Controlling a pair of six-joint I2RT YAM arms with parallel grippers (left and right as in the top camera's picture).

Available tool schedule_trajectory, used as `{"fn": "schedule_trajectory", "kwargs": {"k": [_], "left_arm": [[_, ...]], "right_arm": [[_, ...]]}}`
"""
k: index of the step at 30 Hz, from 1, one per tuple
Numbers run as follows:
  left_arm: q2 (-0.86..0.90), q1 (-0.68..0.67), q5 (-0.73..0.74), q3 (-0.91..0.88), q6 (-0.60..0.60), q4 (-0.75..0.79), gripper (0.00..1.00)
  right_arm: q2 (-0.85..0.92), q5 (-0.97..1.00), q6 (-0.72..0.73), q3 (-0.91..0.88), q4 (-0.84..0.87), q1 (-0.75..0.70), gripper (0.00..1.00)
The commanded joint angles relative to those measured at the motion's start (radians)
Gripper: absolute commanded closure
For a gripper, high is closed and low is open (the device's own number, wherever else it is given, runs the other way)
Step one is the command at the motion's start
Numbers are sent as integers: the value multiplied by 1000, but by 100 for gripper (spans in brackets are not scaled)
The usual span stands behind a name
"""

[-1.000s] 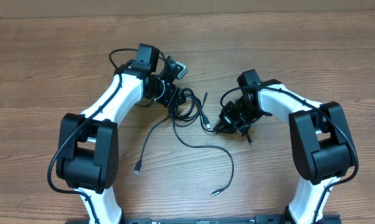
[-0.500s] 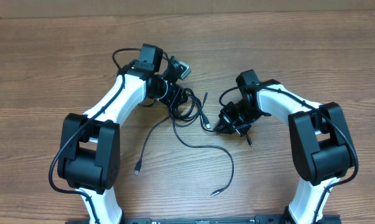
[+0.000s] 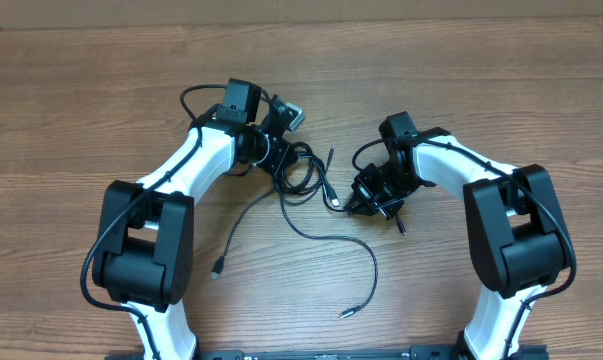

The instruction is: Untangle cables

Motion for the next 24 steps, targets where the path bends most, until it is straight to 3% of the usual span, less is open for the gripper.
{"fn": "schedule_trajectory", "kwargs": {"k": [1, 5, 10, 14, 21, 24], "left_arm": [[7, 7, 22, 0, -72, 7, 96], [1, 49, 97, 10, -119, 6, 96], [0, 146, 406, 10, -130, 8, 96], [0, 207, 586, 10, -52, -10, 96], [1, 201, 615, 10, 25, -51, 96], [1, 182, 605, 10, 47, -57, 96]], "right_arm": [[14, 87, 34, -15, -18, -9, 91], [14, 50, 34, -15, -30, -9, 91], [14, 41, 34, -15, -16, -9, 96], [14, 152, 35, -15, 34, -9, 96], [14, 296, 34, -15, 227, -9, 96], [14, 303, 34, -15, 315, -9, 89]]}}
